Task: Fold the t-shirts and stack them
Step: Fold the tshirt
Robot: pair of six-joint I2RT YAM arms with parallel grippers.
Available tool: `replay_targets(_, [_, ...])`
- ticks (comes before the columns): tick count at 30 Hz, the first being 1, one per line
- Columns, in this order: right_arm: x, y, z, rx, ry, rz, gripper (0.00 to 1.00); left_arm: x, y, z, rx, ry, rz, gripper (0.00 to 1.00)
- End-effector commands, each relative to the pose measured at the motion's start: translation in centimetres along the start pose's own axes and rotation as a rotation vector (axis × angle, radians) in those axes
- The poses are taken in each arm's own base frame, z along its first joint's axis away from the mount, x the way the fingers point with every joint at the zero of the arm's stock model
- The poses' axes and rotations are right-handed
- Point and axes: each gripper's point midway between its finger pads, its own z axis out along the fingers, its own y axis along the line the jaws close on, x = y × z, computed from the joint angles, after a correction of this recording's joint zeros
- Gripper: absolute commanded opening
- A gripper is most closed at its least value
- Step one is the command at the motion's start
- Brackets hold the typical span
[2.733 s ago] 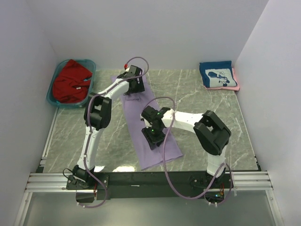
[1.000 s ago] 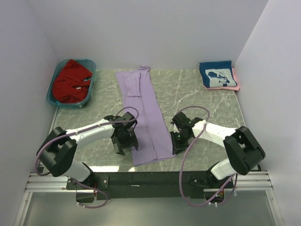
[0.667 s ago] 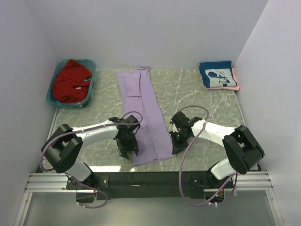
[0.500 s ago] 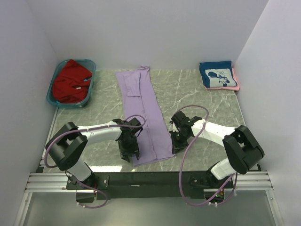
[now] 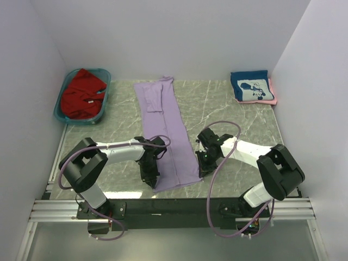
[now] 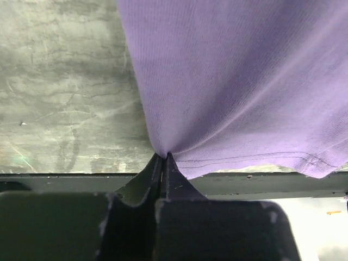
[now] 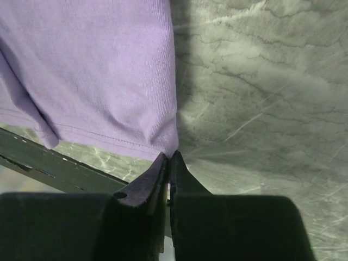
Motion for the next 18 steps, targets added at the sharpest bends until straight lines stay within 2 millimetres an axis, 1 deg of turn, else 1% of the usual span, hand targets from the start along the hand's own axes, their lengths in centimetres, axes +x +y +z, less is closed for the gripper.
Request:
replay_targets(1, [-0.5, 0.3, -1.0, 0.014, -0.013, -0.028, 0.0, 0.1, -0.6, 0.4, 0.019, -0.007, 0.042, 0.01])
replay_targets(3, [0.2, 0.5, -1.5, -0.002, 0.0, -0.029, 0.0, 0.5, -0.5, -0.1, 0.031, -0.01, 0.056, 0.01])
replay_targets(6, [1.8, 0.8, -2.8, -0.01, 0.023, -0.046, 0.0, 2.0, 0.4, -1.0, 0.021, 0.001, 0.085, 0.01])
replay_targets(7, [2.9, 0.6, -3.6, 0.011, 0.038, -0.063, 0.0, 2.9, 1.0, -1.1, 0.006, 0.014, 0.098, 0.01])
replay_targets(8, [3.4, 0.5, -4.1, 0.024, 0.042, -0.069, 0.0, 3.5, 1.3, -1.4, 0.008, 0.016, 0.103, 0.01])
replay_targets(10, [4.8, 1.0, -5.3, 0.015, 0.048, -0.089, 0.0, 4.9, 1.8, -2.1, 0.039, 0.028, 0.114, 0.01])
replay_targets(11, [5.4, 1.2, -5.6, 0.001, 0.052, -0.094, 0.0, 5.3, 2.0, -2.4, 0.046, 0.035, 0.1, 0.01])
replay_targets(13, [5.8, 1.7, -6.3, -0.028, 0.035, -0.092, 0.0, 6.2, 2.0, -3.4, 0.109, 0.042, 0.1, 0.01])
replay_targets(15, [5.1, 2.3, -6.9, -0.044, 0.001, -0.096, 0.0, 6.0, 1.5, -4.5, 0.145, 0.012, 0.107, 0.01])
replay_targets(16, [4.4, 2.3, -7.0, -0.036, -0.018, -0.097, 0.0, 5.4, 1.5, -4.7, 0.147, -0.005, 0.099, 0.01])
replay_targets(17, [3.1, 2.6, -7.5, -0.03, -0.053, -0.096, 0.0, 4.9, 1.3, -5.0, 0.156, -0.015, 0.095, 0.01])
replay_targets(18, [2.3, 2.6, -7.4, -0.021, -0.051, -0.102, 0.0, 4.2, 1.0, -5.3, 0.168, -0.026, 0.102, 0.01])
